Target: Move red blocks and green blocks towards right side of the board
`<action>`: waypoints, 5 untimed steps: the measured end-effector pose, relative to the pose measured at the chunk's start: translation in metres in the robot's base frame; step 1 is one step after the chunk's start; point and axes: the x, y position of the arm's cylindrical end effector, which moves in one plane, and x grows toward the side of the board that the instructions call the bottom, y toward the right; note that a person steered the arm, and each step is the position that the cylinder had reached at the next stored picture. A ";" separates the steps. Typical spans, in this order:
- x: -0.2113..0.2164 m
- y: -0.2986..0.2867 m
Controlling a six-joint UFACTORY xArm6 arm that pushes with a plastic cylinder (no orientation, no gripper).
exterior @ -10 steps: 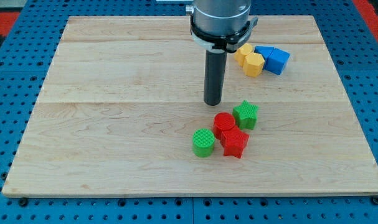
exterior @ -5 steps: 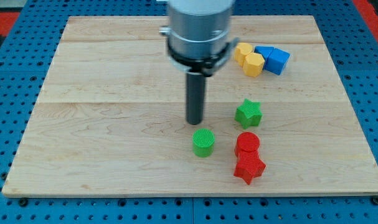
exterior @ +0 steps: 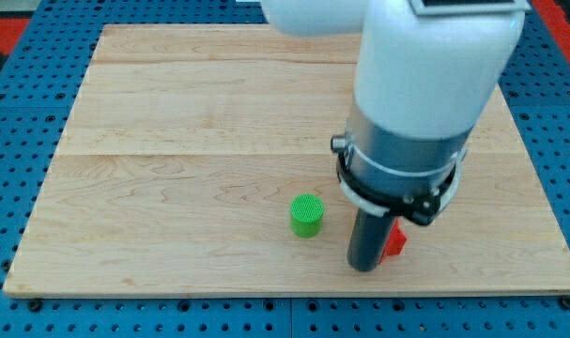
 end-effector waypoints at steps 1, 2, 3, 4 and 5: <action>-0.018 0.007; -0.018 -0.004; -0.021 -0.008; -0.037 -0.001; -0.052 0.011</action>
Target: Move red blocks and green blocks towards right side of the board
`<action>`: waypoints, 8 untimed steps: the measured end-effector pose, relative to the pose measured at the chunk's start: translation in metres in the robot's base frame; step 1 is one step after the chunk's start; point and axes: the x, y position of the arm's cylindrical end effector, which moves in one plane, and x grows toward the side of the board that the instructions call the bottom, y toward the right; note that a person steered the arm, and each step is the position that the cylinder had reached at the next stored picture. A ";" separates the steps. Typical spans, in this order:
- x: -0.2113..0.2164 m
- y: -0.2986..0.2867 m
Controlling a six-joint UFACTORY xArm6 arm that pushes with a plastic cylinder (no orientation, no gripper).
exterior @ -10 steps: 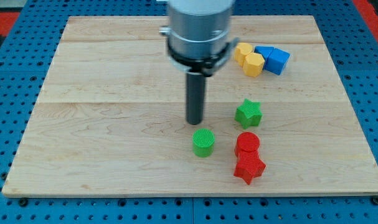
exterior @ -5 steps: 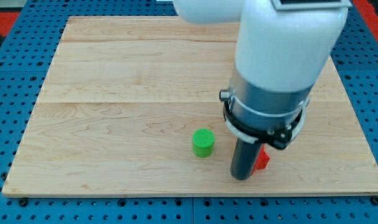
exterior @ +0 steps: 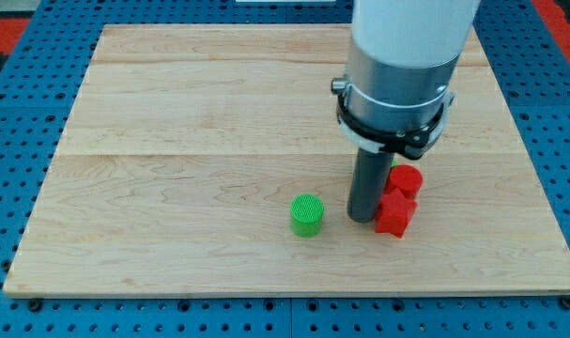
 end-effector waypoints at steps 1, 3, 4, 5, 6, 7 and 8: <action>-0.002 0.031; 0.001 0.052; -0.014 -0.013; -0.047 -0.060; -0.099 -0.037; -0.089 0.024; -0.066 0.034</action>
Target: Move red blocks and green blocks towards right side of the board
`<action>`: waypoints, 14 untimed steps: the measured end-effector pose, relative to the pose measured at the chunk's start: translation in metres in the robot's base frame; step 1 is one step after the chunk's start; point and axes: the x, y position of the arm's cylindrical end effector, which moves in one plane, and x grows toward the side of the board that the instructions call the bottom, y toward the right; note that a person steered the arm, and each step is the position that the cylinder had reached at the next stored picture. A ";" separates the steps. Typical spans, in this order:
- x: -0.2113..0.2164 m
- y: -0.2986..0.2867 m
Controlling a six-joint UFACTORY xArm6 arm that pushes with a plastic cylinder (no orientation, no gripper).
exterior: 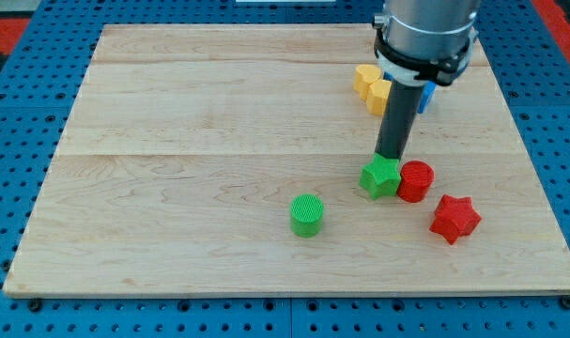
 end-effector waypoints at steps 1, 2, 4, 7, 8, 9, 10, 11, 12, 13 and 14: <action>0.017 0.000; 0.017 0.024; -0.003 0.042; 0.021 -0.029; 0.030 0.012; 0.024 0.020; -0.015 -0.037; -0.032 -0.103; 0.004 -0.168; 0.052 -0.173; 0.083 -0.116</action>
